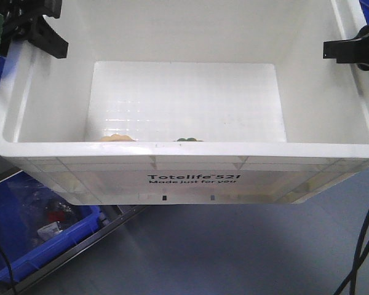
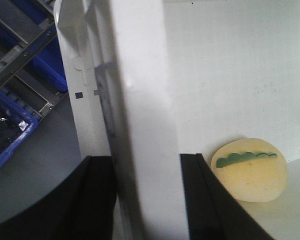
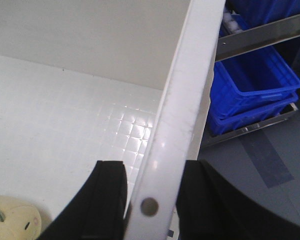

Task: Place moving items into box and shelve
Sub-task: 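Keep gripping the white crate rims with both grippers while driving toward the shelf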

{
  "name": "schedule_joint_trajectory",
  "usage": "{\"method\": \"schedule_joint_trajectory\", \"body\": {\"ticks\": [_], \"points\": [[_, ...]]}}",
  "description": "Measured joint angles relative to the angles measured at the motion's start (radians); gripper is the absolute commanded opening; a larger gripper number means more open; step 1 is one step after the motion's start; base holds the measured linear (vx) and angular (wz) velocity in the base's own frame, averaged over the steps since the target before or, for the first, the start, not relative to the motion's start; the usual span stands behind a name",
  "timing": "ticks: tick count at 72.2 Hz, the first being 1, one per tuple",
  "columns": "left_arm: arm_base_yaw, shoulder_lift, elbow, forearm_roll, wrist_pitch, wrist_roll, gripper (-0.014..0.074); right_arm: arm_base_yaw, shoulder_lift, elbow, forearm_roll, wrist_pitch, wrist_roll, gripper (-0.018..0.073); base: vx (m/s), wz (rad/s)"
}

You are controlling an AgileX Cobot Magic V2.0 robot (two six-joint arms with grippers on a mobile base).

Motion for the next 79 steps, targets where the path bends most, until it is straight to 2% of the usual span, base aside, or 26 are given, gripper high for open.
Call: {"method": "schedule_joint_trajectory", "body": {"ticks": [79], "points": [[0.0,0.0,0.0,0.0,0.0,0.0,0.0001,0.0,0.0,0.0,0.0,0.001,0.0,-0.0008,0.06,0.35]]}}
